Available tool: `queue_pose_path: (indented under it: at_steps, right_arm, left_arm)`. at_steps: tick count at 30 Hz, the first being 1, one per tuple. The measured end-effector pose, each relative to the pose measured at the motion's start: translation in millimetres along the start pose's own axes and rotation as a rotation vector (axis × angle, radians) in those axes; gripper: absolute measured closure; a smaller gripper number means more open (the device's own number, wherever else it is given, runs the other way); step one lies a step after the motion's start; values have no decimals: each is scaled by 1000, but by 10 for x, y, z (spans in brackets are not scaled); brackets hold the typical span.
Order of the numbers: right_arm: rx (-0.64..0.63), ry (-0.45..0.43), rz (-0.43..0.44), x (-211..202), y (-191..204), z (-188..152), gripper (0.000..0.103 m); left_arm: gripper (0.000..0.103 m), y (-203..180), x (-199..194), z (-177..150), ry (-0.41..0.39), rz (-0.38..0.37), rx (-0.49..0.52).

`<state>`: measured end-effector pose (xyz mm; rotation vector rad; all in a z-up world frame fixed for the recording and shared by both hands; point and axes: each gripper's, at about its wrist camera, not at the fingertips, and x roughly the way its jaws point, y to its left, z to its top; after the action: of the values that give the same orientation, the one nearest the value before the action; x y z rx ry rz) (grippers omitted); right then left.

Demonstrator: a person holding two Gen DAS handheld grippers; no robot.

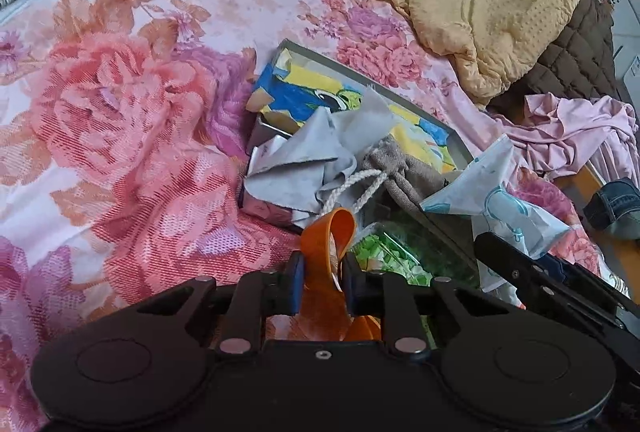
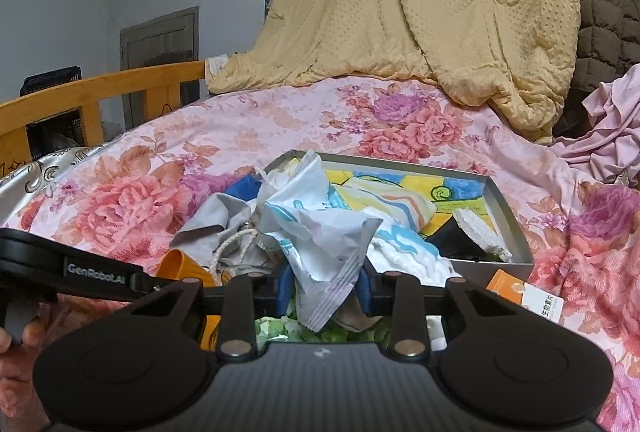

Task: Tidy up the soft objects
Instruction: 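Lift the orange strap and white packet and carry both over the tray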

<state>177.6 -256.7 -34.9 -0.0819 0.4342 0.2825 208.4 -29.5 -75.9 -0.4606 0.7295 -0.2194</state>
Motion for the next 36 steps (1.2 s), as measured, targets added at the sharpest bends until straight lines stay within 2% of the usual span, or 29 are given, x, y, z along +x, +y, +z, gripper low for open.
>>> queue_pose_path:
  at_steps: [7, 16, 20, 29, 36]
  right_arm:
    - [37, -61, 10, -188, -52, 56, 68]
    - [102, -146, 11, -477, -175, 117, 68]
    - [125, -188, 24, -565, -233, 151, 68]
    - [150, -224, -9, -476, -396, 217, 68]
    - [251, -190, -96, -212, -790, 202, 68]
  left_arm:
    - [85, 53, -224, -22, -28, 10, -44]
    - [85, -78, -675, -125, -152, -2, -39]
    - [85, -162, -815, -160, -180, -8, -50]
    - [85, -643, -838, 206, -261, -29, 30]
    - [85, -999, -531, 550, -274, -59, 64]
